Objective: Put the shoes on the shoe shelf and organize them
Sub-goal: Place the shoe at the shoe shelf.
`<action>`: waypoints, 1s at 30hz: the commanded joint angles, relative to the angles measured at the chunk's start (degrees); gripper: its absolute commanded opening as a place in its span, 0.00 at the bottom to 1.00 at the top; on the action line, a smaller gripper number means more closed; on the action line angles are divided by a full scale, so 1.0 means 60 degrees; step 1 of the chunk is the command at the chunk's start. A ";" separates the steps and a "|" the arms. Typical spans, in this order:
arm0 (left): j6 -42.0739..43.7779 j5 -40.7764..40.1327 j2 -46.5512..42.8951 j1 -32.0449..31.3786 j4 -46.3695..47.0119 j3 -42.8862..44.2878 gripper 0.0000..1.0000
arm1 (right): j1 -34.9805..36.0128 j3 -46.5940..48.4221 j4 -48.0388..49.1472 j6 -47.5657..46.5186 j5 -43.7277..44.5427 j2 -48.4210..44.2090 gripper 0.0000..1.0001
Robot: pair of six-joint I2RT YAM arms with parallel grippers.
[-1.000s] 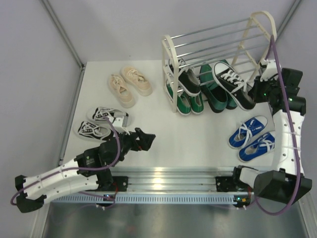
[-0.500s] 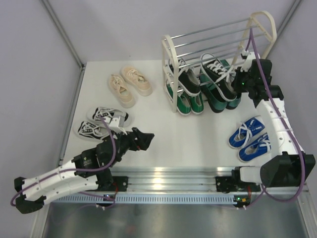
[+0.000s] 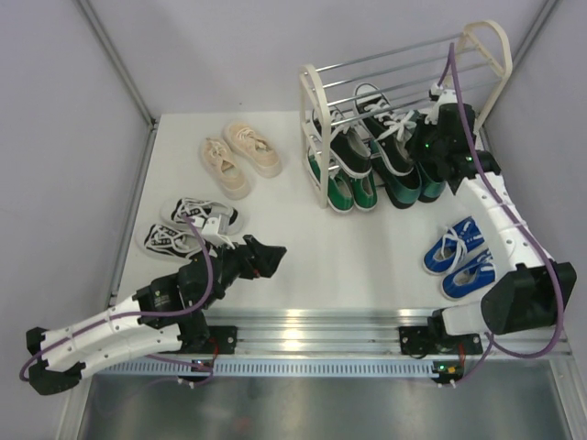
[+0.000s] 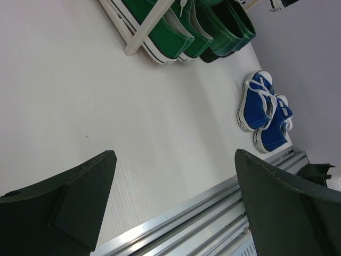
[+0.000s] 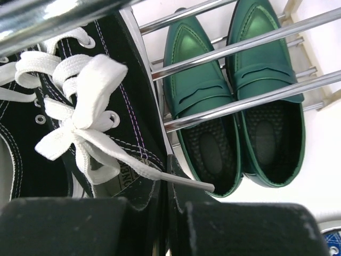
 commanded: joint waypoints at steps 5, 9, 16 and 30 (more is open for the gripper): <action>-0.0283 0.0238 -0.0011 0.0036 0.0033 0.0183 0.98 | 0.0706 0.0666 0.1796 0.0904 0.0820 -0.0002 0.00; -0.0459 0.0311 -0.0011 0.0021 0.0048 0.0124 0.98 | 0.0794 0.0798 0.1825 0.1198 0.1158 0.0100 0.00; -0.0445 0.0355 -0.0069 0.0021 0.0048 0.0124 0.98 | 0.0969 0.1017 0.1914 0.1403 0.1260 0.0378 0.00; -0.0548 0.0399 -0.0201 0.0021 0.0048 -0.0023 0.98 | 0.1277 0.1105 0.1987 0.1316 0.1407 0.0774 0.07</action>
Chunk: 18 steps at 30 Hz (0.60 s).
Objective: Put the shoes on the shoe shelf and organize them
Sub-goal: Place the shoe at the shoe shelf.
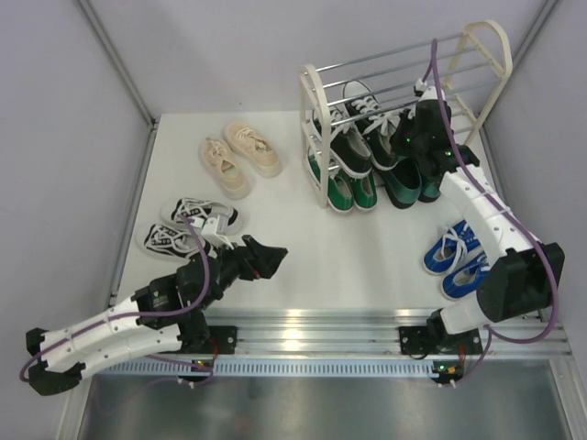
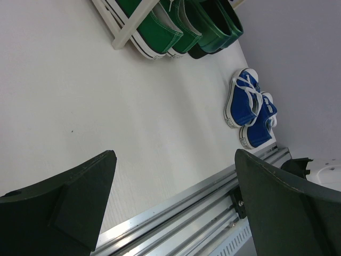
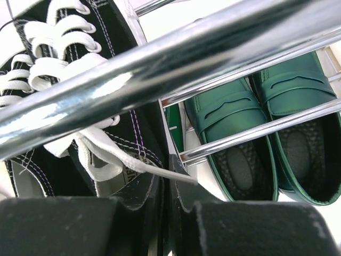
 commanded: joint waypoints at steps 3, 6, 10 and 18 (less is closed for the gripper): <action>-0.0063 0.0075 -0.0077 0.0021 0.0062 0.0043 0.98 | 0.0166 0.0693 0.1416 0.0135 0.0202 -0.0159 0.10; -0.0063 0.0119 -0.0078 0.0021 0.0048 0.0043 0.98 | 0.0181 0.0708 0.1416 0.0062 0.0041 -0.0114 0.14; -0.0063 0.0134 -0.0092 0.0021 0.0048 -0.0001 0.98 | 0.0166 0.0635 0.1459 -0.0099 -0.0047 -0.0245 0.24; 0.0039 0.0148 -0.0122 0.0021 0.0062 0.0029 0.98 | 0.0137 0.0108 0.1665 -0.0654 -0.0281 -0.1153 0.38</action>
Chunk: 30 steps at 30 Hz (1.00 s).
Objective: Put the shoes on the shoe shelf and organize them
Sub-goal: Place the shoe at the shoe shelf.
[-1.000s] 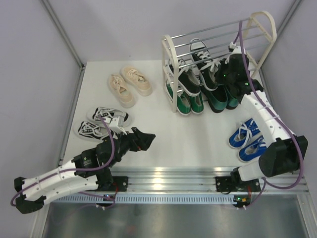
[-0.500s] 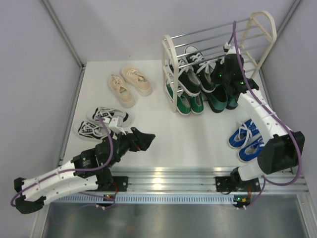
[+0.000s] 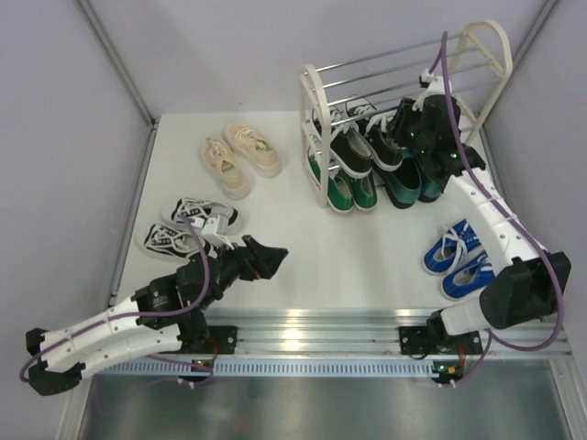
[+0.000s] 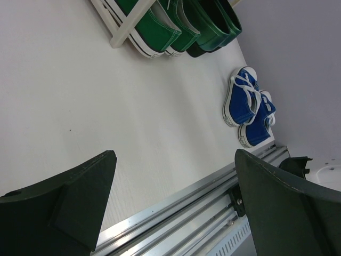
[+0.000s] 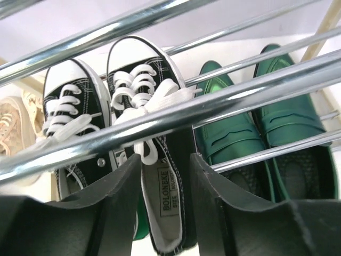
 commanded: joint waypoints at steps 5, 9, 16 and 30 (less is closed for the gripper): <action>0.0237 0.0145 -0.0231 0.0021 0.0033 0.0072 0.98 | -0.0079 -0.0502 0.0703 -0.1486 -0.0896 -0.2157 0.57; 0.0398 0.0204 -0.0319 0.0021 0.0019 0.0102 0.98 | -0.0284 -0.1220 0.0235 -0.4268 -0.3061 -0.3110 0.70; 0.0603 0.0306 -0.0451 0.0021 0.0004 0.0072 0.98 | -0.1044 -0.1661 -0.0952 -0.6044 -0.5174 -0.2484 0.68; 0.0559 0.0277 -0.0729 0.0021 -0.0128 -0.0059 0.98 | -0.1412 -0.1251 -0.0470 -0.5810 -0.5424 -0.0857 0.55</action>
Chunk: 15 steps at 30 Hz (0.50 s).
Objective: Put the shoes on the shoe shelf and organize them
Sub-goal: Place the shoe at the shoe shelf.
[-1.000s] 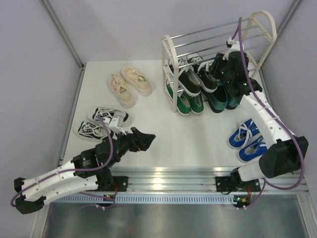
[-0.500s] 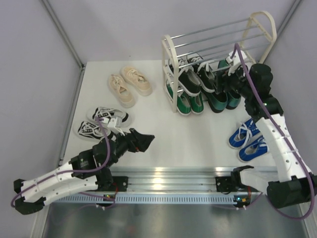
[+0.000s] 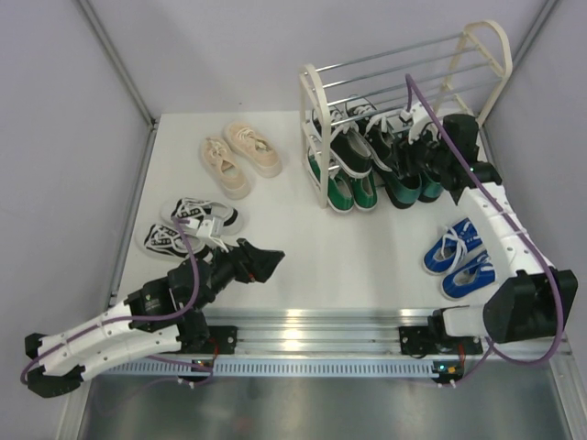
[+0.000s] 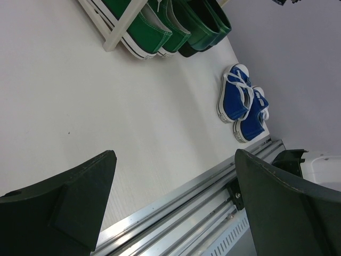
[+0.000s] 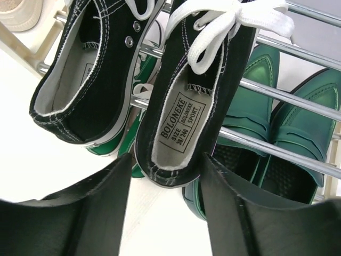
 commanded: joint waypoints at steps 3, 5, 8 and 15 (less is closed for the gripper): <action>0.0111 -0.0021 -0.0077 0.0021 0.0083 -0.0088 0.98 | -0.0035 0.0560 0.0463 0.0029 -0.0397 0.0503 0.47; 0.0111 -0.0036 -0.0092 0.0021 0.0083 -0.0089 0.98 | -0.0020 0.0692 0.0478 0.0161 -0.0485 0.0650 0.38; 0.0126 -0.0080 -0.0077 0.0021 0.0098 -0.0118 0.98 | 0.0082 0.0897 0.0492 0.0381 -0.0573 0.0827 0.31; 0.0140 -0.0110 -0.0063 0.0021 0.0098 -0.0103 0.98 | 0.0506 0.1220 0.0595 0.0894 -0.0588 0.1061 0.24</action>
